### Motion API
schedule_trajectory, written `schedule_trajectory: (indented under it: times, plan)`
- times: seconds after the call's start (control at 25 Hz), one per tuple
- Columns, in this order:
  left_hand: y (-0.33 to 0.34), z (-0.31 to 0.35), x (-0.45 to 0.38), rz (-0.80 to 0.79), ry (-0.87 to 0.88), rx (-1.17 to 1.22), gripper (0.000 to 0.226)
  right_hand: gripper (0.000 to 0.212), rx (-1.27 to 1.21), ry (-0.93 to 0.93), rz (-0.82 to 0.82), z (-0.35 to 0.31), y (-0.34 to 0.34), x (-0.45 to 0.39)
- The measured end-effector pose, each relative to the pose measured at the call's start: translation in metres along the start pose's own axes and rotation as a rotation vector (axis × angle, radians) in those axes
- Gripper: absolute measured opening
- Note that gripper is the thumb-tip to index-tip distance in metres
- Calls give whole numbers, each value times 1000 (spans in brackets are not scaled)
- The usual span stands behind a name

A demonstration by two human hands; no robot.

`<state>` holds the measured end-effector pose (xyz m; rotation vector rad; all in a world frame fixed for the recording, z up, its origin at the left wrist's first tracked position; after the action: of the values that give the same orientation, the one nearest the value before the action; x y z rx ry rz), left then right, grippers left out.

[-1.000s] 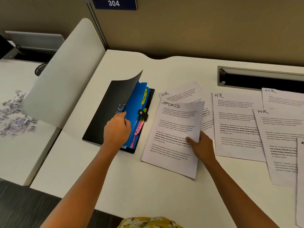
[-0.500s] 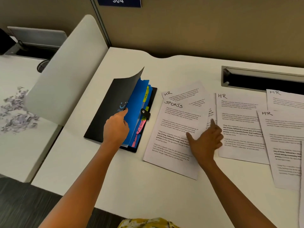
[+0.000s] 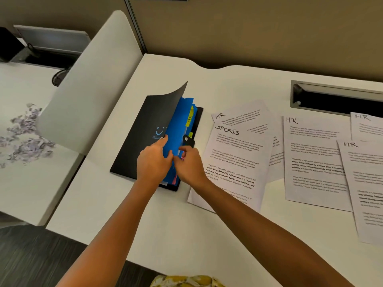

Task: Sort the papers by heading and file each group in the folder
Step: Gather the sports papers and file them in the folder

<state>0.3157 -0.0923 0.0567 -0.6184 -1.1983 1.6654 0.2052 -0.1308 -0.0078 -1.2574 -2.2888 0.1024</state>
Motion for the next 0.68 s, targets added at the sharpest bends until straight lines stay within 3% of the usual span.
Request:
schedule_trajectory:
  times: [0.2,0.4,0.56,0.68]
  plan:
    - [1,-1,4,-25,3,-21,62,35,-320,248,-71,19,14,3]
    - [8,4,10,-71,22,-7,67,25,-432,91,-86,3,8,2]
    - [2,2,12,-20,13,46,56,23,-173,-62,-143,0,6,-4]
    - [-4,-1,13,-22,14,53,57,40,212,-137,-73,11,-10,-6]
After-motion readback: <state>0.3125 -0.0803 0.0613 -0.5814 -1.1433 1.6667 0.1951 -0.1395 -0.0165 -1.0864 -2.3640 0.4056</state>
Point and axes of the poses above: each hand's wrist, its own x-axis away from the middle knuckle, its own y-axis out of the palm, z = x × y, the point moved 8 cm from there along -x, towards the middle knuckle, and after that the axes turned 7 degrees about -z, right-handed, at the moved point
